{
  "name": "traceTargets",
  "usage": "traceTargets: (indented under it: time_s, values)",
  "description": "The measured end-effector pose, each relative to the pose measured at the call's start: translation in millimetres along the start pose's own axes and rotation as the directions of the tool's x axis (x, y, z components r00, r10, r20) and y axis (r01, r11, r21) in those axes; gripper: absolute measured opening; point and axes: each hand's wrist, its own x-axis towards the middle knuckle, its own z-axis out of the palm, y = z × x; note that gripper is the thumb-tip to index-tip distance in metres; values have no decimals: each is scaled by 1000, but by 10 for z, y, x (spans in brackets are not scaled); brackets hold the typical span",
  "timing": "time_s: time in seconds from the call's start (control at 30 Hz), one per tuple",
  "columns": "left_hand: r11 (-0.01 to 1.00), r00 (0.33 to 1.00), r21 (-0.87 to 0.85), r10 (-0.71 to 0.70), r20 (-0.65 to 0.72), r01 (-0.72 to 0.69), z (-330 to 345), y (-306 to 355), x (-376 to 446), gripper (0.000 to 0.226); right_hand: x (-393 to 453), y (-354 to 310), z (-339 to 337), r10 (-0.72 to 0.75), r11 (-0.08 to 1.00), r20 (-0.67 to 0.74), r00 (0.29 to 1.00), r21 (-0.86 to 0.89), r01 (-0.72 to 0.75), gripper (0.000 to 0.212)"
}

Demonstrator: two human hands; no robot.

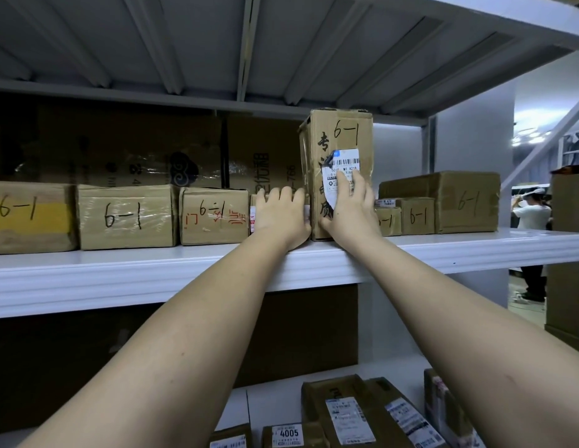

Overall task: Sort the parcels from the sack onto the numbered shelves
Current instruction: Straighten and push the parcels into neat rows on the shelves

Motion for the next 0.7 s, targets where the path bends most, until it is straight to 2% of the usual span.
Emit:
traceTargets:
  time_s: [0.7]
  values:
    - [1000,1000,10,1,8,-1,-6,-5,-20,59,109,-63,136,38,997,11,999,-75,-37,90]
